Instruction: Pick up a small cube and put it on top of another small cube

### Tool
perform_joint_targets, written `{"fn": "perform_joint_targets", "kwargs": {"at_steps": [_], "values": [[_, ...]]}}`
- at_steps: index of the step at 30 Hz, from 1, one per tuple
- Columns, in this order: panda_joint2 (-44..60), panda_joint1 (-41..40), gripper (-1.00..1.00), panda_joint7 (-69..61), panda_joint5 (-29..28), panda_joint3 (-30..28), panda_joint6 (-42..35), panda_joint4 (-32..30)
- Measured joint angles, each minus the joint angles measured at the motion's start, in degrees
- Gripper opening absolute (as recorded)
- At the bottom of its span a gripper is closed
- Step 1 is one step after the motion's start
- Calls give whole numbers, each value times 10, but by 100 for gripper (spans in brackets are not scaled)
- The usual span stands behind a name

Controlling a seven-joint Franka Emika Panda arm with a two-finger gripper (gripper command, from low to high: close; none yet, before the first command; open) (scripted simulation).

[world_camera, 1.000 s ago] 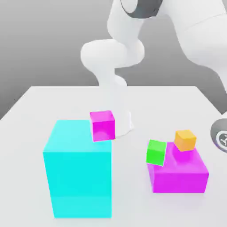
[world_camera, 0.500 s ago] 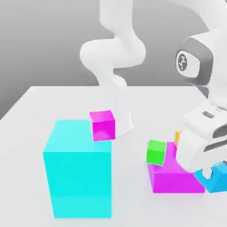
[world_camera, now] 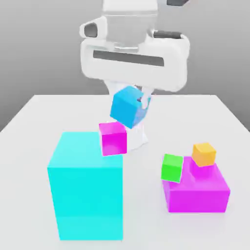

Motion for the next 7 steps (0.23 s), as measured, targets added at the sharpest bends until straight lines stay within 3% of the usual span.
{"fn": "perform_joint_targets", "kwargs": {"at_steps": [4, 5, 7], "values": [[8, -12, -100, 21, -1, 0, 68, -60], [13, -13, 100, 21, -1, 1, 84, -72], [13, -13, 100, 21, -1, 1, 84, -72]]}}
